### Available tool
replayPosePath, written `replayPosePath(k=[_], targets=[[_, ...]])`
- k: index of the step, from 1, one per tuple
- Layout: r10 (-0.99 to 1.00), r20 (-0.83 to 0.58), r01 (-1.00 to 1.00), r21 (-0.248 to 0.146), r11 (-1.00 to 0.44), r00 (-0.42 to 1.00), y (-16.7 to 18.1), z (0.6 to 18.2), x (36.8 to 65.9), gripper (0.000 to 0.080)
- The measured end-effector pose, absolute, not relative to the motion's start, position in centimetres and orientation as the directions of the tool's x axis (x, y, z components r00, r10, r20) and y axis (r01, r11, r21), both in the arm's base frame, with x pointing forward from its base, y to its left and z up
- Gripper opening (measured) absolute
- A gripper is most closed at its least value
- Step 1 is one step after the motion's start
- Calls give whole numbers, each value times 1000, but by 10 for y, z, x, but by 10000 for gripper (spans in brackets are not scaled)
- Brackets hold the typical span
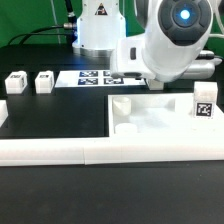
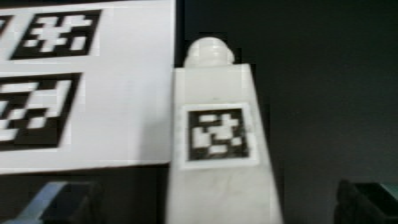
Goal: Assemble square table
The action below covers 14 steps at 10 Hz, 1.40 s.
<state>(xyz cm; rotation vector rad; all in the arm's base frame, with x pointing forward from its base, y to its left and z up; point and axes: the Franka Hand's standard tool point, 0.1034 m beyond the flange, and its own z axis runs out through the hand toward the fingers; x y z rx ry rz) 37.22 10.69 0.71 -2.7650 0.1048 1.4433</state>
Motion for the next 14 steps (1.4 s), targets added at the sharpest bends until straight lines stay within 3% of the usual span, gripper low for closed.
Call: replayPosePath(k=[4, 5, 6, 7, 11, 12, 14], targets=[[-52, -818, -74, 12, -997, 573, 105, 4, 369, 622], [-53, -818, -75, 12, -997, 573, 105, 4, 369, 450], [-54, -818, -76, 12, -997, 572, 104, 4, 369, 450], [-54, -818, -77, 12, -997, 572, 104, 4, 369, 289], [-56, -818, -80, 12, -997, 572, 103, 4, 370, 289], [-42, -826, -73, 1, -997, 563, 100, 9, 371, 289], [21, -795, -25, -45, -999, 606, 79, 63, 405, 291]])
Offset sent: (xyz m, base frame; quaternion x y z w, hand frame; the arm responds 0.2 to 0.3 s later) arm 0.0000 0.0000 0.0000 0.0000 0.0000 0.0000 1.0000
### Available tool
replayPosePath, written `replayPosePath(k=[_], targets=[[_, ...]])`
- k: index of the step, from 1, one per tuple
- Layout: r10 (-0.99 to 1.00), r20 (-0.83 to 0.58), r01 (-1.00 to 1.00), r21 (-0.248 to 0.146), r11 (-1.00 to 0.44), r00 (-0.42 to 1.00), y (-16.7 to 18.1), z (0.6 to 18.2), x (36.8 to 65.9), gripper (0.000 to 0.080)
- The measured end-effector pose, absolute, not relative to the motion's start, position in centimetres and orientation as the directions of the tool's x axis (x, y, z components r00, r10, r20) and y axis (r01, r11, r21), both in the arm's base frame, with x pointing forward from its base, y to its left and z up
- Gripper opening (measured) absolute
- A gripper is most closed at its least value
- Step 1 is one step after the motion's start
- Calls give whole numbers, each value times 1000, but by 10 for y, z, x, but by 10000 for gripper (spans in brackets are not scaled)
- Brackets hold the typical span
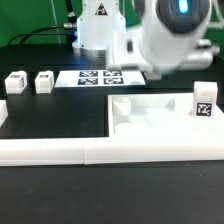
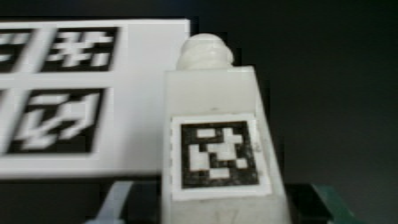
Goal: Assemble square table
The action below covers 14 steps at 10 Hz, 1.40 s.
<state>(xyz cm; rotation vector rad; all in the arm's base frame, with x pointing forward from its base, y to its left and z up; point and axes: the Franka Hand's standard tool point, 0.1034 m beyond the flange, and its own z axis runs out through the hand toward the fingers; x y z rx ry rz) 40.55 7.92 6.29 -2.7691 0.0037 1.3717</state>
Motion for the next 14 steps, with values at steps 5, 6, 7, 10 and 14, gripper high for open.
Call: replayPosePath(k=[5, 6, 7, 10, 14], targets=[[33, -634, 10, -40, -999, 772, 72, 77, 418, 291], [52, -578, 24, -55, -998, 815, 68, 79, 435, 291], [71, -515, 41, -70, -997, 854, 61, 99, 462, 291], [119, -270, 108, -56, -993, 955, 45, 133, 514, 291], [104, 6, 105, -24, -994, 995, 37, 129, 520, 291]])
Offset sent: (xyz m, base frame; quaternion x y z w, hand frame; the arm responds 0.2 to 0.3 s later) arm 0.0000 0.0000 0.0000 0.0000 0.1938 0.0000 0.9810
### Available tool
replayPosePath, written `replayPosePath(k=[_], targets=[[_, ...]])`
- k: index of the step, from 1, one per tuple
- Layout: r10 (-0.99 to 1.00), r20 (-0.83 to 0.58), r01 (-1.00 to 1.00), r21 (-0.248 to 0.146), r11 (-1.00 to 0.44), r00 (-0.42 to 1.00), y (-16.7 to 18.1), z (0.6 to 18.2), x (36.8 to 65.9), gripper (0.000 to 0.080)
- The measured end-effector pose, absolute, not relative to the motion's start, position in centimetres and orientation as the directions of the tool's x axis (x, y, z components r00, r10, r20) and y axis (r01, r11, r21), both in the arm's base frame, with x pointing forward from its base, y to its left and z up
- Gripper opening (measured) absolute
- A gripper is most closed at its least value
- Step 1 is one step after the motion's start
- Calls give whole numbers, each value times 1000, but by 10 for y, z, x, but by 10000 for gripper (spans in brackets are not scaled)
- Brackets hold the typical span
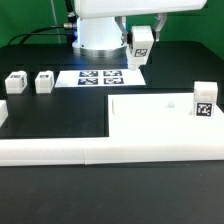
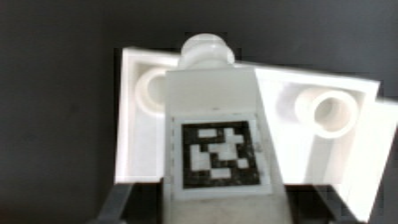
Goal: Assemble square table
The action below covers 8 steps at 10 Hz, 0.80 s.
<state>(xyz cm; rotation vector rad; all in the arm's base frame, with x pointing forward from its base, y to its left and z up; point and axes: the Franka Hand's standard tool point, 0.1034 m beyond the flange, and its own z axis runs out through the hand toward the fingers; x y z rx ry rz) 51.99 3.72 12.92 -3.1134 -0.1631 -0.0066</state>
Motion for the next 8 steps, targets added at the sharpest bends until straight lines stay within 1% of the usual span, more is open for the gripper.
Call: replayPosePath(k=[1, 2, 3, 4, 5, 6, 8], targets=[[99, 42, 100, -32, -994, 994, 34, 123, 527, 291], [66, 104, 70, -44, -997, 992, 31, 122, 551, 291], [49, 177, 56, -34, -998, 983, 30, 124, 574, 291], [48, 245, 55, -20, -998, 968, 29, 130, 588, 291], [53, 330, 53, 8, -999, 943, 23, 130, 588, 291], [53, 342, 50, 17, -999, 938, 21, 125, 583, 291], [53, 331, 52, 13, -999, 942, 22, 126, 584, 291]])
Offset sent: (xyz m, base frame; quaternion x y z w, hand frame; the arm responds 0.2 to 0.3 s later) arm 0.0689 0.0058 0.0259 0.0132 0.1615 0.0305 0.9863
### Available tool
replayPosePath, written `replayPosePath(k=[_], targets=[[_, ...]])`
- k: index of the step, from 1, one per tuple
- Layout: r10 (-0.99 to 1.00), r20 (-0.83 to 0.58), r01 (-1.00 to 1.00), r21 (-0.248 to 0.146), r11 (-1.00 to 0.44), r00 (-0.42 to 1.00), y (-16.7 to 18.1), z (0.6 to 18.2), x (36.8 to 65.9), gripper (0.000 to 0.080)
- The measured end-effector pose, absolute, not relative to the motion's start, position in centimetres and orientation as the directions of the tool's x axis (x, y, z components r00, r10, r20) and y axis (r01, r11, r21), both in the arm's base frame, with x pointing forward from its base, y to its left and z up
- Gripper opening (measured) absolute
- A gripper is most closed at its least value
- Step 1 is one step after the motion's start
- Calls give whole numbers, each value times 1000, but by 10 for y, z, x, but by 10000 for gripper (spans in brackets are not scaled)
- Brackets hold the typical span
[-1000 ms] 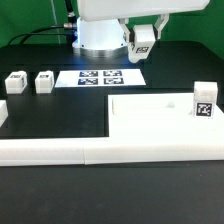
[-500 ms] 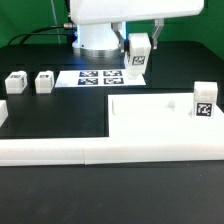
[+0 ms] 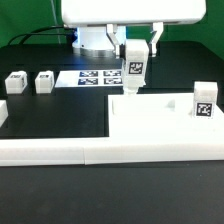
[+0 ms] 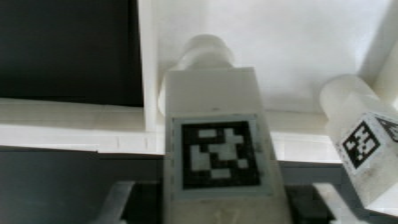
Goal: Assemble square table
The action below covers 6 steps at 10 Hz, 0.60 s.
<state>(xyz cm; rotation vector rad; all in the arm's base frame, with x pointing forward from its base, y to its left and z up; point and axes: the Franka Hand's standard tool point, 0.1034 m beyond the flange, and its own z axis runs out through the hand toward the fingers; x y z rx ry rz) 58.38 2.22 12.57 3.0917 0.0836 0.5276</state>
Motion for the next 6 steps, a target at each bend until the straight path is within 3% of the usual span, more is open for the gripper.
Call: replayPosePath(k=[3, 6], targets=[[79, 320, 72, 31, -997, 944, 12, 116, 583, 291], [67, 337, 56, 43, -998, 939, 3, 104, 613, 291]])
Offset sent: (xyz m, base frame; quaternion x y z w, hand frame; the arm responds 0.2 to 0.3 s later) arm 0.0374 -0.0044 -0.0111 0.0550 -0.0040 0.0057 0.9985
